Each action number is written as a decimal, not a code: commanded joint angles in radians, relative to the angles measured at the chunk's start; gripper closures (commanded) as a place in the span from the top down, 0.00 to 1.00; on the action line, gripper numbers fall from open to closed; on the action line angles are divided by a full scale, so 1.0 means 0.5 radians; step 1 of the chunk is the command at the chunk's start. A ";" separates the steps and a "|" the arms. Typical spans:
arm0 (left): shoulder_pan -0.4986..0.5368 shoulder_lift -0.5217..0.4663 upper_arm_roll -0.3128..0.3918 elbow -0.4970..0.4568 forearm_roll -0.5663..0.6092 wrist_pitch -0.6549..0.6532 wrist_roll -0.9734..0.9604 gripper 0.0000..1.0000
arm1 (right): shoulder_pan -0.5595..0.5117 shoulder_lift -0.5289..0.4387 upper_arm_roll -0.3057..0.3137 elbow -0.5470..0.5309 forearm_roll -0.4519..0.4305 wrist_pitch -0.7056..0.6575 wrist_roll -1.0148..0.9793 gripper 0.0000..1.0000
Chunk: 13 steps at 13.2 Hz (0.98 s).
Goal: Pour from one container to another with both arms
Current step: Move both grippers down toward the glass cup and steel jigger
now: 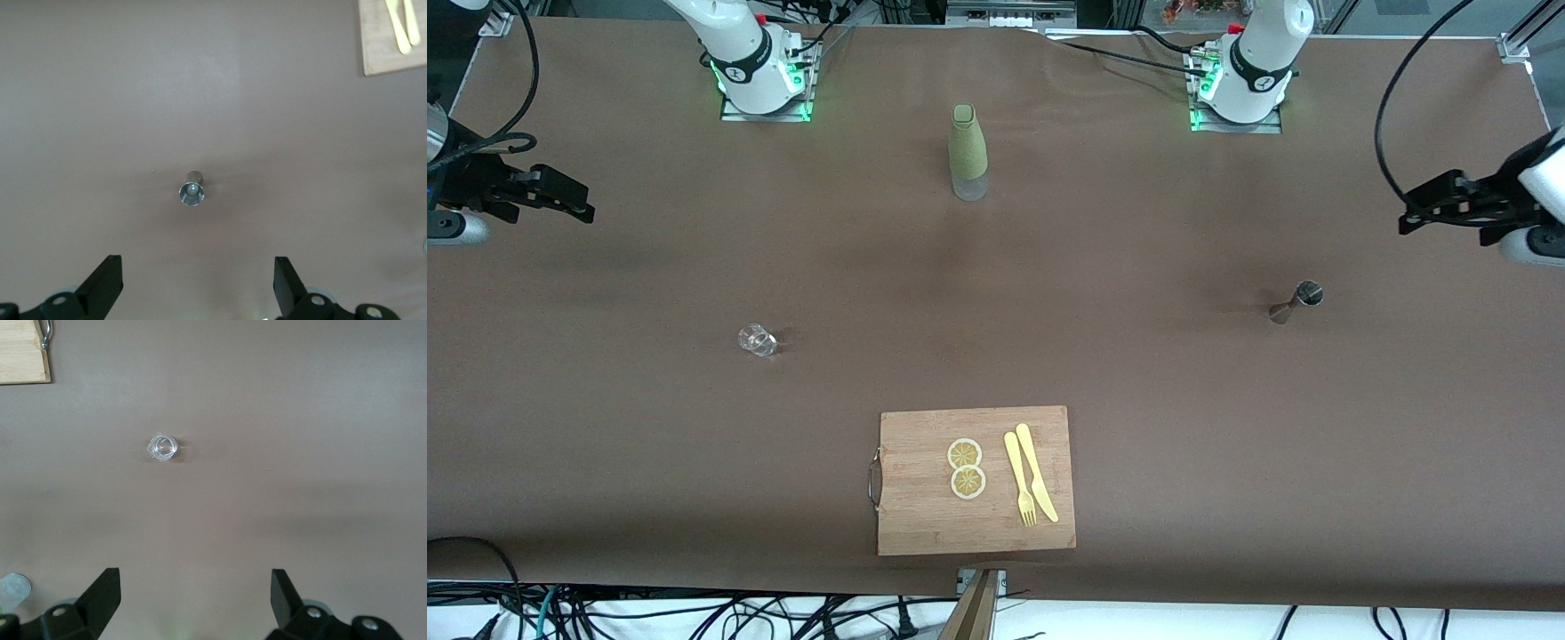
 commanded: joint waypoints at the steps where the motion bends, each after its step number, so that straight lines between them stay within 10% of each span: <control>1: 0.019 0.007 0.155 0.006 -0.137 -0.034 0.345 1.00 | -0.017 0.012 0.017 0.050 0.029 -0.048 0.018 1.00; 13: 0.113 0.197 0.809 -0.411 -0.987 -0.139 2.261 1.00 | -0.216 0.343 -0.210 0.044 0.485 -0.131 -1.034 1.00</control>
